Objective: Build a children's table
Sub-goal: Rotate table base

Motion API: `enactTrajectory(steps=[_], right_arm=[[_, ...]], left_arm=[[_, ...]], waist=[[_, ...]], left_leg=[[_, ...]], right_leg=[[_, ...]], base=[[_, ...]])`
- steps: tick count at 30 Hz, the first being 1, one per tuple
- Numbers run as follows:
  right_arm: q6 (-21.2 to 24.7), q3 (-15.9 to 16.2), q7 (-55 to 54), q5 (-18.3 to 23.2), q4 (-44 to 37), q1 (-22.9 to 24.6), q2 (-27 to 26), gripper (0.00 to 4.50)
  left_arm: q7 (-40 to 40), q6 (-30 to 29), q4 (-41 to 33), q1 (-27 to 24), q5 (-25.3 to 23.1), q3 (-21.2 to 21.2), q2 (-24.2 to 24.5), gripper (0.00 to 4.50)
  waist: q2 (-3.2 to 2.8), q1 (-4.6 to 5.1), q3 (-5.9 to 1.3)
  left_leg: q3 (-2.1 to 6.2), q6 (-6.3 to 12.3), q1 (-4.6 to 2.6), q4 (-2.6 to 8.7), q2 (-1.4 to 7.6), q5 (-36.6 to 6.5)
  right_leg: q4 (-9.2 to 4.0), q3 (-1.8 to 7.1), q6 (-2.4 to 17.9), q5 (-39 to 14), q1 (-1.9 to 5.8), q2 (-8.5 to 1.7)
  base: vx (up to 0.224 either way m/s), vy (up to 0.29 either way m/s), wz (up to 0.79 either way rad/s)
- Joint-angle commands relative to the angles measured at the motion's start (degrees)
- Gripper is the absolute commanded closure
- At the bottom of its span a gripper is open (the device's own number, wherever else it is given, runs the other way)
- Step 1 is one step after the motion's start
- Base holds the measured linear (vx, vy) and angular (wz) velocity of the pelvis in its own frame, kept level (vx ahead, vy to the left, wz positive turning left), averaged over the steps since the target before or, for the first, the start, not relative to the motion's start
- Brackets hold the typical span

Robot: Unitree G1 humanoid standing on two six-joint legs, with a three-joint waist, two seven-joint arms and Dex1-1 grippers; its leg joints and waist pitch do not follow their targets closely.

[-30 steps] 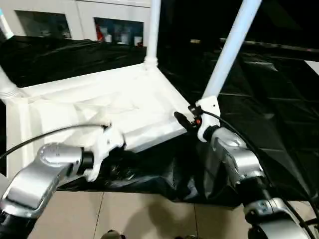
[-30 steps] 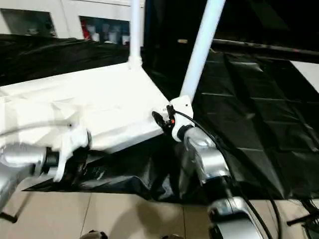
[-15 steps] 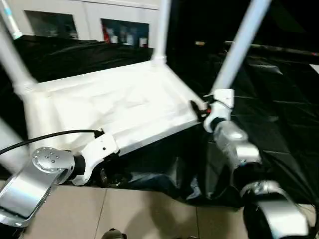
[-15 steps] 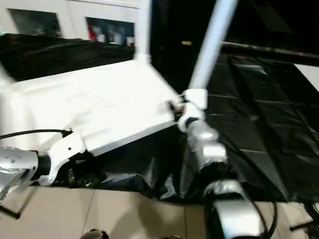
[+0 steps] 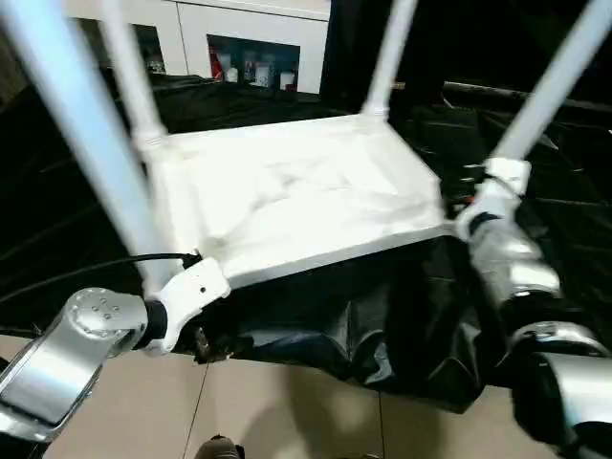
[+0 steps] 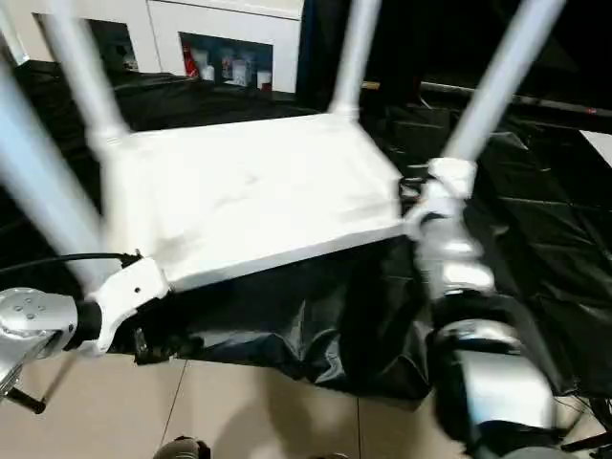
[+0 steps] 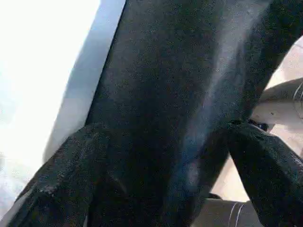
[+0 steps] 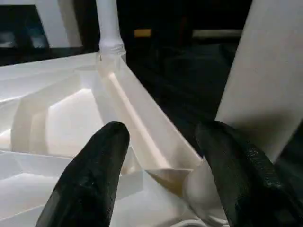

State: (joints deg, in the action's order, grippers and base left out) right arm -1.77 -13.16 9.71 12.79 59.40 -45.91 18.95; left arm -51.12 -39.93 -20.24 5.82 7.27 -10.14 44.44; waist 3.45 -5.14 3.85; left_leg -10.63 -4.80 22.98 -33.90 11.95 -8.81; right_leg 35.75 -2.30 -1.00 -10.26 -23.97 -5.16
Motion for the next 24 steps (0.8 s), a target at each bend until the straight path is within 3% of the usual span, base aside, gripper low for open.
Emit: enactTrajectory(steps=[1,4,5,6,7,12,15,16,17,18,19,23,24], right_arm=[[-0.9,0.0,3.7,-0.6,-0.6,-0.2,1.1,1.68],[-1.1,1.1,6.3,-1.0,-1.7,1.0,0.8,1.68],[-1.5,2.3,8.8,-0.9,-4.3,3.0,0.1,1.68],[-1.8,2.7,9.5,-0.9,-5.1,3.7,-0.1,1.68],[-1.7,3.5,11.1,-0.7,-8.0,5.6,-0.4,1.68],[1.1,5.7,16.2,1.6,-22.0,14.2,-1.4,1.68],[2.8,7.7,19.5,3.0,-30.3,19.9,-1.3,1.68],[3.6,8.0,20.0,3.6,-32.6,21.5,-1.3,1.68],[4.6,8.4,20.6,4.3,-35.4,23.6,-1.2,1.68],[4.6,8.4,20.6,4.3,-35.4,23.6,-1.2,1.68],[6.0,8.6,21.0,5.2,-38.7,26.8,-1.1,1.68],[7.2,8.2,20.2,5.5,-40.7,29.8,-1.4,1.51],[8.3,7.8,20.0,5.8,-41.5,30.8,-2.0,1.35]], left_arm=[[-2.4,0.0,-4.8,-3.1,3.6,4.0,0.9,0.07],[-3.6,-1.2,-7.7,-6.0,6.2,7.3,1.0,0.07],[-5.1,-1.4,-10.3,-9.8,8.7,11.6,1.6,0.07],[-5.6,-1.3,-11.1,-11.2,9.5,13.2,1.8,0.07],[-6.4,0.5,-11.3,-13.9,10.5,16.9,1.9,0.07],[-6.5,8.0,-10.2,-21.5,12.5,28.8,-0.8,0.07],[-5.6,9.1,-11.0,-25.2,12.7,31.5,-2.9,0.07],[-5.0,9.6,-11.1,-26.1,12.7,32.3,-3.6,0.07],[-3.9,10.2,-10.9,-26.7,12.7,33.6,-4.7,0.07],[-3.9,10.2,-10.9,-26.7,12.7,33.6,-4.7,0.07],[-0.2,12.0,-9.0,-26.2,11.9,35.6,-7.0,0.07],[4.5,16.0,-5.2,-23.8,9.7,36.1,-8.8,0.02],[6.6,16.0,-4.3,-20.7,11.1,36.0,-10.9,0.0]], waist=[[-0.59,0.55,-4.14],[-0.58,0.87,-3.86],[-0.63,1.04,-3.79],[-0.61,1.37,-3.56],[-0.63,1.47,-3.61],[-0.84,1.66,-3.37],[-0.89,1.61,-3.13],[-1.06,1.56,-3.3],[-0.66,1.43,-3.24],[-0.66,1.43,-3.24],[-0.54,1.46,-3.26],[-0.59,1.37,-3.22],[-0.97,1.36,-3.21]], left_leg=[[-0.27,-1.51,-1.25,3.67,0.35,-13.6],[-0.24,-1.34,-1.4,3.85,0.48,-16.4],[-0.23,-1.2,-1.45,3.81,0.43,-17.5],[-0.03,-1.32,-0.97,4.12,0.53,-18.6],[0.05,-1.28,-1.26,4.04,0.53,-19.6],[0.31,-0.74,-1.35,4.43,0.67,-21.3],[0.49,-0.7,-1.52,4.76,0.87,-23.7],[0.59,-0.95,-1.87,4.74,0.94,-25.0],[0.57,-0.86,-1.75,4.79,0.9,-25.3],[0.57,-0.86,-1.75,4.79,0.9,-25.3],[0.65,-1.15,-1.81,4.84,0.9,-26.2],[0.97,-1.97,-1.9,4.85,0.72,-28.1],[1.18,-2.51,-1.91,4.98,0.71,-28.8]], right_leg=[[-3.34,1.34,9.4,-9.6,2.5,-1.26],[-3.82,1.31,9.4,-13.4,2.08,-1.16],[-3.96,1.37,9.4,-14.6,1.91,-1.13],[-4.18,1.33,9.0,-16.4,2.15,-1.36],[-4.51,1.32,8.3,-18.6,1.94,-1.3],[-4.8,1.46,8.0,-18.7,1.72,-0.91],[-5.13,1.57,7.0,-21.3,1.42,-0.89],[-5.18,1.61,7.0,-22.4,1.14,-0.96],[-5.33,1.66,6.6,-22.7,1.27,-0.86],[-5.33,1.66,6.6,-22.7,1.27,-0.86],[-5.51,1.65,6.2,-24.1,1.13,-0.92],[-5.97,1.61,4.5,-26.9,0.93,-1.04],[-5.99,1.55,4.3,-27.7,0.94,-1.06]], base=[[0.0,0.0,0.0],[0.0,0.0,0.0],[0.0,0.0,0.0],[0.0,0.0,0.0],[0.0,0.0,0.0],[0.0,0.0,0.0],[0.0,0.0,0.0],[0.0,0.0,0.0],[0.0,0.0,0.0],[0.0,0.0,0.0],[0.0,0.0,0.0],[0.0,0.0,0.0],[0.0,0.0,0.0]])
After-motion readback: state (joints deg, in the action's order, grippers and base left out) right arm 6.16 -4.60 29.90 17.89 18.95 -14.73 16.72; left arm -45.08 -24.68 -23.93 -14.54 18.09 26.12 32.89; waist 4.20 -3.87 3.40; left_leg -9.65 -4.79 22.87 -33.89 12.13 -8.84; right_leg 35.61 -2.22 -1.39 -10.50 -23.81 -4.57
